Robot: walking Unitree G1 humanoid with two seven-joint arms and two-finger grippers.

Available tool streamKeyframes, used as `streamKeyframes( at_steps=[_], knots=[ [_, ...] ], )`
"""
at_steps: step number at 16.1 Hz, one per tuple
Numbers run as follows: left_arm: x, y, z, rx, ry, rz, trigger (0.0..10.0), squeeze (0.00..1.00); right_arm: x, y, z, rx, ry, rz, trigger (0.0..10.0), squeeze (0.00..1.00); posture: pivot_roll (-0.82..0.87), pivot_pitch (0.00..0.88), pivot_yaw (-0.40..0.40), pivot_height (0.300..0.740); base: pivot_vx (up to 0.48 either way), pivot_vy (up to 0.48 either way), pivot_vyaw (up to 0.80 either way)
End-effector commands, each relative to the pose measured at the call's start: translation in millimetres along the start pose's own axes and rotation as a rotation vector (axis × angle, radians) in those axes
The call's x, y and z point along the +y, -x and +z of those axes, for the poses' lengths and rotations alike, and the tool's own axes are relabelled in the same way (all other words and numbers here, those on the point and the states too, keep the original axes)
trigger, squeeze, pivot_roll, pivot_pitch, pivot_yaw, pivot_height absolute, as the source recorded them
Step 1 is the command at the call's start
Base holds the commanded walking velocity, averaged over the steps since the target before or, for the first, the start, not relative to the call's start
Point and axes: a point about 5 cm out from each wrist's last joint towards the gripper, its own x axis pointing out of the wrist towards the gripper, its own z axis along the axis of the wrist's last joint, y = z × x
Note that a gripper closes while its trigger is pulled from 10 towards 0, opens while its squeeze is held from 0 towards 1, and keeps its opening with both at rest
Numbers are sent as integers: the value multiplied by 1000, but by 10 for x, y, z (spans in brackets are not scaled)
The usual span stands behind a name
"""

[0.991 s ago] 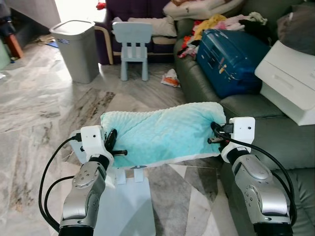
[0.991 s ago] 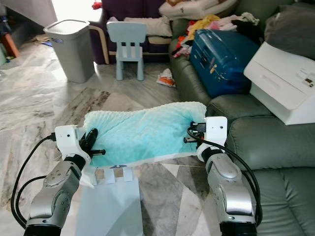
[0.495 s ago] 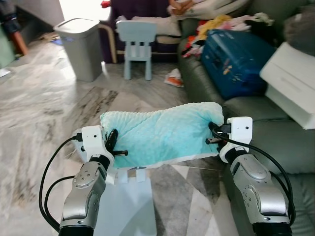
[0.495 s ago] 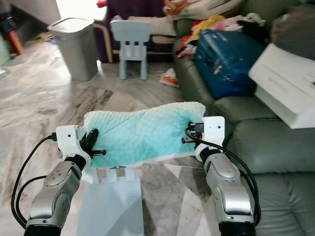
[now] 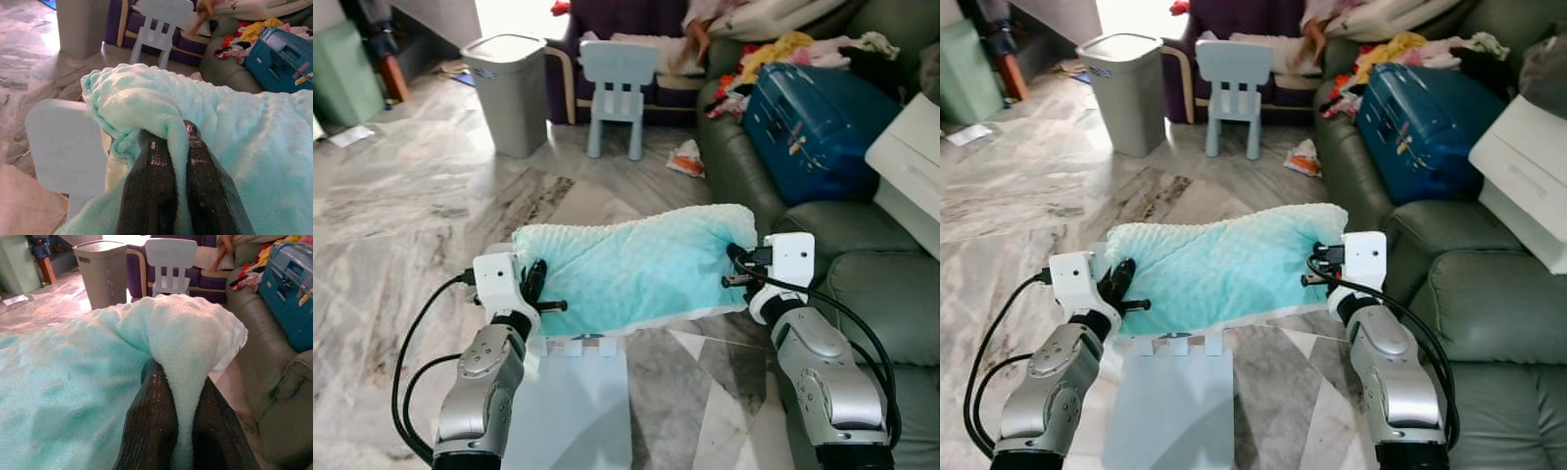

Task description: Move the pillow to the sofa

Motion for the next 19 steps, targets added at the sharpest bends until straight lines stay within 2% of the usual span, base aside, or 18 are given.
streamKeyframes(
  at_steps=[1,10,19],
  knots=[
    [-15,2,10,-4,8,-14,10000,0,2,2,102,-40,7,4,10000,0,-149,0,-30,740,0,0,0],
    [-23,5,6,0,14,-16,10000,0,-2,9,104,-39,7,4,10000,0,-153,0,-30,740,0,0,0],
    [-16,5,8,3,10,-15,10000,0,7,7,104,-40,5,3,10000,0,-151,0,-27,740,-285,0,0]
  ],
)
